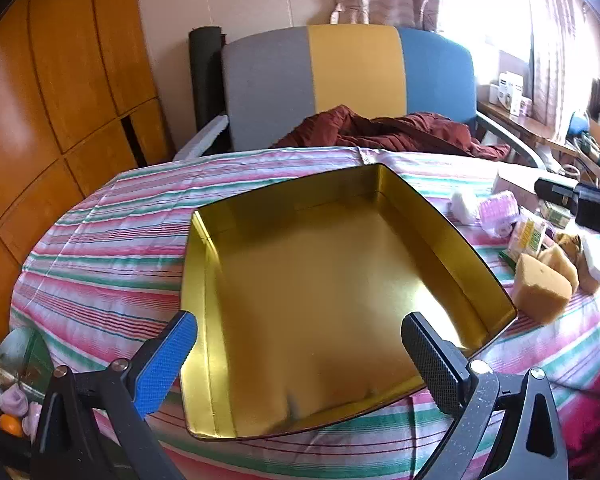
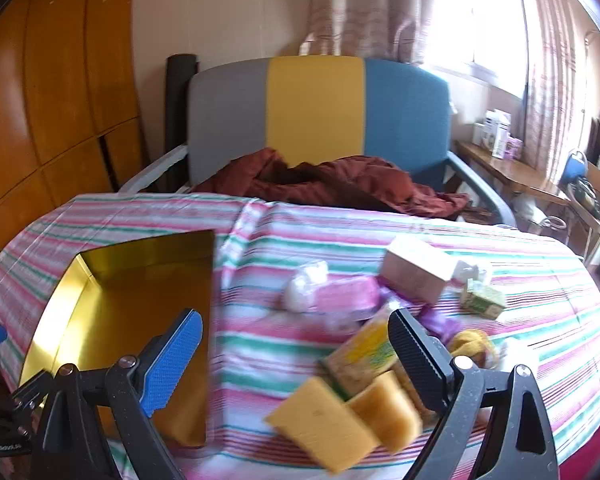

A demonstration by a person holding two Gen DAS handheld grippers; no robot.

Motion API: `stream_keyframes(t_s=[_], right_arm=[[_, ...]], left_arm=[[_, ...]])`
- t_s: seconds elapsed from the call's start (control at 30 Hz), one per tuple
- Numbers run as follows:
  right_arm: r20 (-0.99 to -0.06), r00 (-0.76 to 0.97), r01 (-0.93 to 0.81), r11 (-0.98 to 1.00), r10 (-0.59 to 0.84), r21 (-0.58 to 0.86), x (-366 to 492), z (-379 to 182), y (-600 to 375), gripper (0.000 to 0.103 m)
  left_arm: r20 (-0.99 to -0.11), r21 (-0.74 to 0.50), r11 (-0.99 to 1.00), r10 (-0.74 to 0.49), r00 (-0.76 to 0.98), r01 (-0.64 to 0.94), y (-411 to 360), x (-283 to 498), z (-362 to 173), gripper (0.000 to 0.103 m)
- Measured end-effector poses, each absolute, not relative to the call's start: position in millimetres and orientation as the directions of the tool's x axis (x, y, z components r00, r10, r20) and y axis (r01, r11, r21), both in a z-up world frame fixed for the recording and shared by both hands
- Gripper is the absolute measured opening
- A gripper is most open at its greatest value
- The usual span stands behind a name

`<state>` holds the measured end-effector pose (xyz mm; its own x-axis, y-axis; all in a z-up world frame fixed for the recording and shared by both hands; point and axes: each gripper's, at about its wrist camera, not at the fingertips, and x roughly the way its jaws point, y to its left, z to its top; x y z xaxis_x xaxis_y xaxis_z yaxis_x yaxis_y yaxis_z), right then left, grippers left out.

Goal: Organize objects
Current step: 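Grasp the yellow sponge with the left gripper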

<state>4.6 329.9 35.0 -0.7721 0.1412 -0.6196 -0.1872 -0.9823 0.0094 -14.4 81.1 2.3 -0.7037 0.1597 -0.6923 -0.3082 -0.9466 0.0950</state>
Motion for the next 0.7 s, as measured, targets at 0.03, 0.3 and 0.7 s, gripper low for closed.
stream_keyframes(t_s=[0.03, 0.3, 0.7], right_arm=[[-0.616, -0.773, -0.200, -0.980, 0.153, 0.007, 5.4, 36.7, 337.7, 0.096], [-0.590, -0.755, -0.350, -0.937, 0.287, -0.008, 8.6, 44.8, 428.0, 0.096], [-0.662, -0.703, -0.510, -0.832, 0.259, 0.217, 21.6, 13.1, 520.0, 0.096]], left_arm=[[-0.696, 0.095, -0.944, 0.164, -0.699, -0.316, 82.7, -14.6, 1.8, 0.103], [-0.711, -0.008, -0.920, 0.281, -0.645, -0.392, 98.2, -22.2, 8.5, 0.103], [-0.735, -0.063, -0.823, 0.421, -0.532, -0.565, 171.2, -39.0, 17.9, 0.103]])
